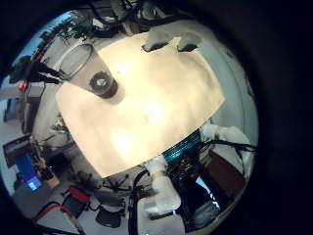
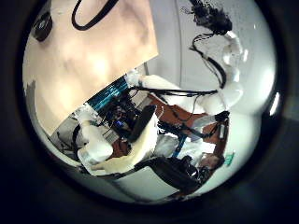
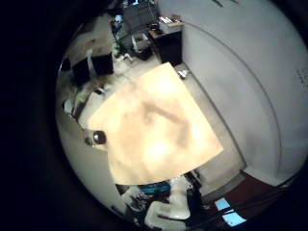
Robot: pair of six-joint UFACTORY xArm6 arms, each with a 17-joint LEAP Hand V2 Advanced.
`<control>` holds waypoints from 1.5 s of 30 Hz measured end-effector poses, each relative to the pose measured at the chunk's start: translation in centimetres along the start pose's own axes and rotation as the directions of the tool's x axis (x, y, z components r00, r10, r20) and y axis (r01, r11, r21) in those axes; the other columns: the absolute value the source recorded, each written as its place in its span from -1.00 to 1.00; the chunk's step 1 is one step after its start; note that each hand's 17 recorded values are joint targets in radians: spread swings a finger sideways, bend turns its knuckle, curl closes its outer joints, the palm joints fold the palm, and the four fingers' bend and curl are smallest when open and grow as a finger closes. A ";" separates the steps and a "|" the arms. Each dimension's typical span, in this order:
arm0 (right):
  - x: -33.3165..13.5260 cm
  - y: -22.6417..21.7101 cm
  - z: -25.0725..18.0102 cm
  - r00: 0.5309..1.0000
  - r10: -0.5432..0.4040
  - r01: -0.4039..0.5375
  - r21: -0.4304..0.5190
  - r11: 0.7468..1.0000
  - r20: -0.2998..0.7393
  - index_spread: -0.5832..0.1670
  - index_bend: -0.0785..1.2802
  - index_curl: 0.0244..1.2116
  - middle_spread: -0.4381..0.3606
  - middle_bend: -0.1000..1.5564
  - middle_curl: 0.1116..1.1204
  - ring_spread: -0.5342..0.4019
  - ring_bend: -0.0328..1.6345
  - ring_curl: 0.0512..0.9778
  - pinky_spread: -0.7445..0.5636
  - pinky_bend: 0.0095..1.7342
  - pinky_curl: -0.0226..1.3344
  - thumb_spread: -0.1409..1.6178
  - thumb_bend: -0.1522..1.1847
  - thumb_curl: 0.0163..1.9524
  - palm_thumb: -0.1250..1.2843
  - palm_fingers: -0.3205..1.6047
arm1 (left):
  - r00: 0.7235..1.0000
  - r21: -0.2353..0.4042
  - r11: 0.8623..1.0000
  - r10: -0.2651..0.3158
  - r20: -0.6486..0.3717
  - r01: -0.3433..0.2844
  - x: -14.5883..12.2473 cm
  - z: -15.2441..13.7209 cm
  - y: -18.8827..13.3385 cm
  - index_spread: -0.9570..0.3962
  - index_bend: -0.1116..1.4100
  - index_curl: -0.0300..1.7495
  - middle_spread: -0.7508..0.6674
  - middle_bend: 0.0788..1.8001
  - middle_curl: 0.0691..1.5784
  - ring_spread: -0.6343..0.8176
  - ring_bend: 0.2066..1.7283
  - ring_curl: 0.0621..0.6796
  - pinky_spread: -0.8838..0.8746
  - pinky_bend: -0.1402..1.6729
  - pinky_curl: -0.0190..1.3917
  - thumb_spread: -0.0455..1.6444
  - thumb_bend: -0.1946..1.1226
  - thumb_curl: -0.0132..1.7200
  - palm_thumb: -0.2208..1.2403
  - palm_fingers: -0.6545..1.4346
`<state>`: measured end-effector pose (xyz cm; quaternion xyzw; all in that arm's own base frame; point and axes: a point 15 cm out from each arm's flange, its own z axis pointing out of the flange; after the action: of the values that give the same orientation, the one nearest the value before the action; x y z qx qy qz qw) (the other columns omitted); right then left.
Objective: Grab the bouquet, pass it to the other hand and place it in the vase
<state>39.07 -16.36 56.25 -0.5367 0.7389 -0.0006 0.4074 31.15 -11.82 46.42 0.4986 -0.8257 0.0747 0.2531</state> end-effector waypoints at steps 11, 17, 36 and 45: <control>-0.8 0.4 -1.0 0.985 0.030 -0.031 0.002 1.000 0.171 -0.09 0.79 0.55 -0.27 0.73 0.54 -0.27 0.78 0.46 -0.13 0.56 0.08 0.09 -0.78 0.00 0.85 0.51 | 0.974 0.106 0.993 -0.029 -0.226 0.055 0.3 -3.0 0.4 0.38 -0.62 -0.55 0.29 -0.81 -0.61 0.40 -0.52 -0.59 0.58 -0.31 -0.82 0.48 -0.73 -0.65 -0.35 -0.06; 1.6 1.4 -0.4 0.993 0.073 -0.069 -0.044 0.997 0.090 -0.09 0.75 0.50 -0.28 0.68 0.47 -0.27 0.75 0.41 -0.17 0.51 0.10 0.16 -0.87 -0.06 0.61 0.48 | 0.970 0.078 0.995 -0.045 -0.240 0.066 -0.2 -2.3 1.0 0.38 -0.62 -0.54 0.29 -0.81 -0.60 0.39 -0.52 -0.60 0.56 -0.30 -0.84 0.49 -0.73 -0.65 -0.34 -0.07; 13.9 17.9 4.2 0.892 0.100 -0.324 -0.471 0.821 -0.440 -0.12 -0.11 0.08 -0.08 0.14 0.02 -0.16 0.37 -0.05 0.18 -0.04 -0.23 0.41 -0.82 -0.44 0.10 -0.44 | 0.977 0.012 1.000 -0.004 -0.211 0.006 0.4 -0.7 1.1 0.38 -0.62 -0.54 0.31 -0.83 -0.58 0.41 -0.51 -0.64 0.56 -0.29 -0.86 0.50 -0.73 -0.65 -0.34 -0.07; 18.1 27.2 9.9 0.843 0.084 -0.381 -0.479 0.791 -0.532 -0.04 -0.22 -0.02 0.01 0.07 -0.06 -0.16 0.37 -0.10 0.23 -0.08 -0.29 0.41 -0.81 -0.52 0.03 -0.34 | 0.987 -0.082 0.996 0.023 -0.161 -0.036 2.3 1.6 0.3 0.38 -0.61 -0.53 0.32 -0.84 -0.58 0.42 -0.52 -0.65 0.57 -0.29 -0.87 0.50 -0.73 -0.65 -0.34 -0.08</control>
<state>21.86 -14.90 26.80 -0.5167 0.8447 0.1369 0.0275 29.48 -14.06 46.25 0.4676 -0.8124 0.0832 0.3382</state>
